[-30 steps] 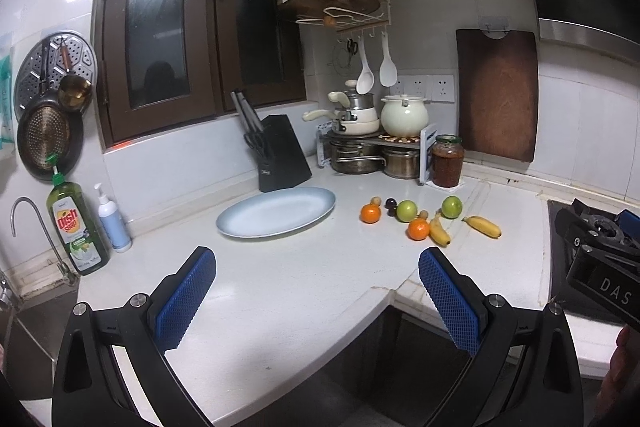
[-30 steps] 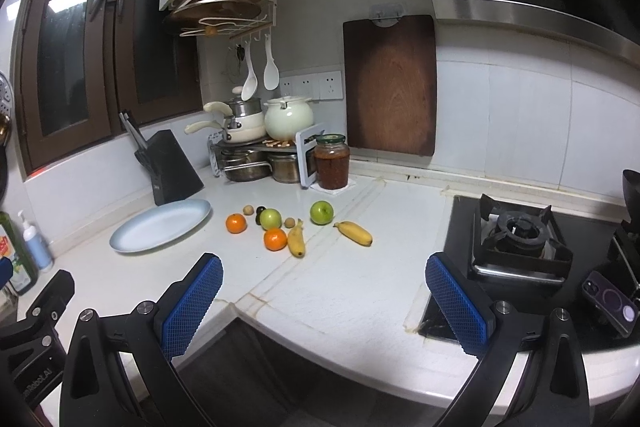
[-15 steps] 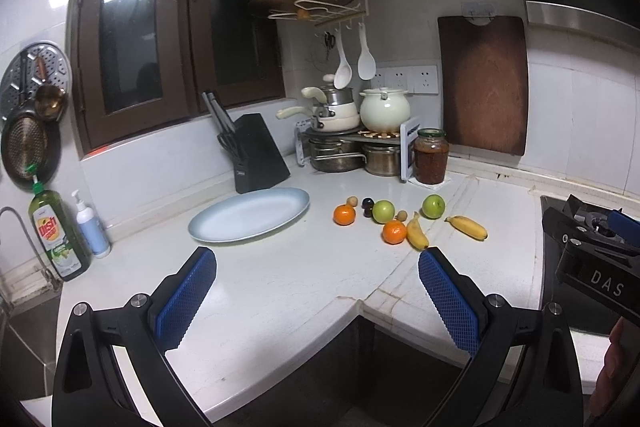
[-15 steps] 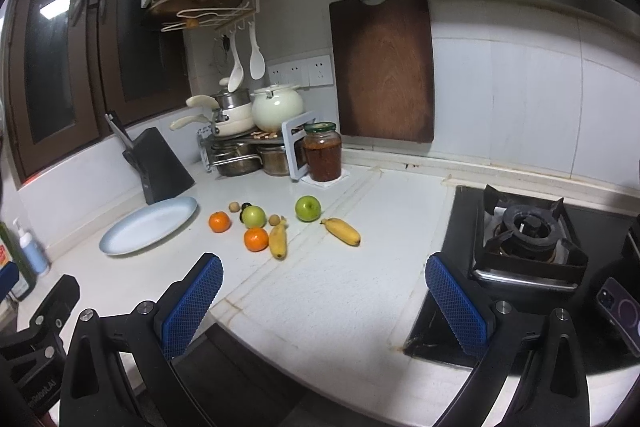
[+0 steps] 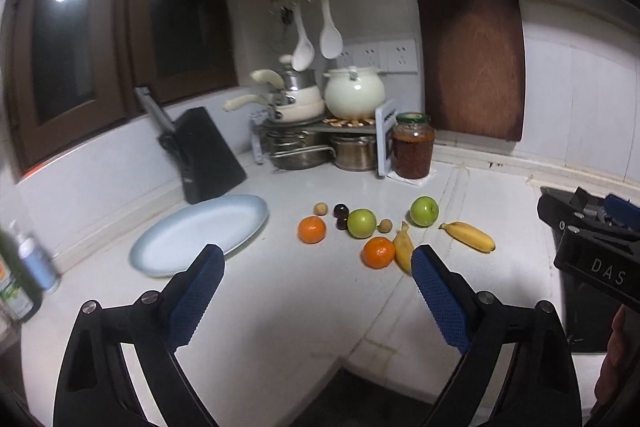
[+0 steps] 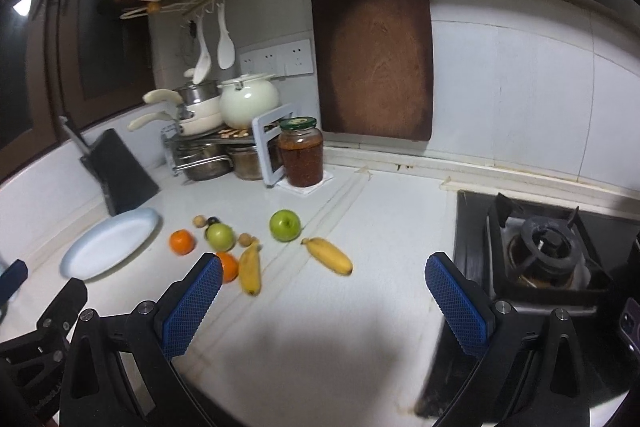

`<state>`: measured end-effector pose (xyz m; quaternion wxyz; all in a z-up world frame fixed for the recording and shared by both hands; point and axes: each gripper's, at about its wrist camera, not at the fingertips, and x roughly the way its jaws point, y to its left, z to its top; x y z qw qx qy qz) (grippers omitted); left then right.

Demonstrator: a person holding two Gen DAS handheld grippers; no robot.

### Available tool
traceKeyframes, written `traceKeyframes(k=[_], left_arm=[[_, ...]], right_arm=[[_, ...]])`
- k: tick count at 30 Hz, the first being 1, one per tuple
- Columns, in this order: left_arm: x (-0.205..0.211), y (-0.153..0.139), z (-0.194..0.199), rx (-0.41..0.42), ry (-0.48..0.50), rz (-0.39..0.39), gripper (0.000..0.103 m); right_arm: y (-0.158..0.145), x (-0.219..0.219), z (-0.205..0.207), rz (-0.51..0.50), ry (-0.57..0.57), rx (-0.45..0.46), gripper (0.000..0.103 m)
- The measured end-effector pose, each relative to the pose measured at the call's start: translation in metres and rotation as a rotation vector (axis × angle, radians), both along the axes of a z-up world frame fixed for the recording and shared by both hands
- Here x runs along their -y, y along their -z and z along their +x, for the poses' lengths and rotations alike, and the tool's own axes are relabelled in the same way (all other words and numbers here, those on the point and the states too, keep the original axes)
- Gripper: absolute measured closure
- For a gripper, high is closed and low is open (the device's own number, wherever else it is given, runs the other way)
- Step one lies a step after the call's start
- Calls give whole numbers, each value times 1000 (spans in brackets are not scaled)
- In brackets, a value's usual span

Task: Organize fruits
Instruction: 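Move the right tool toward a banana while the left tool approaches an orange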

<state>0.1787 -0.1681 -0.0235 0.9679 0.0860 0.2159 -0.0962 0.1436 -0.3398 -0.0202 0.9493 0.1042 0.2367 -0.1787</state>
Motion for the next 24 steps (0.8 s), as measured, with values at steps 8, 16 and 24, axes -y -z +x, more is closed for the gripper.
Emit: traceKeyframes(k=[8, 16, 24], left_arm=[[23, 25, 61, -83, 81, 12, 17], [53, 53, 96, -153, 73, 15, 21], [77, 84, 127, -227, 39, 41, 29]], right_arm=[[23, 15, 55, 3, 25, -86, 1], [52, 41, 96, 23, -19, -164, 6], [91, 66, 140, 78, -105, -258, 13]])
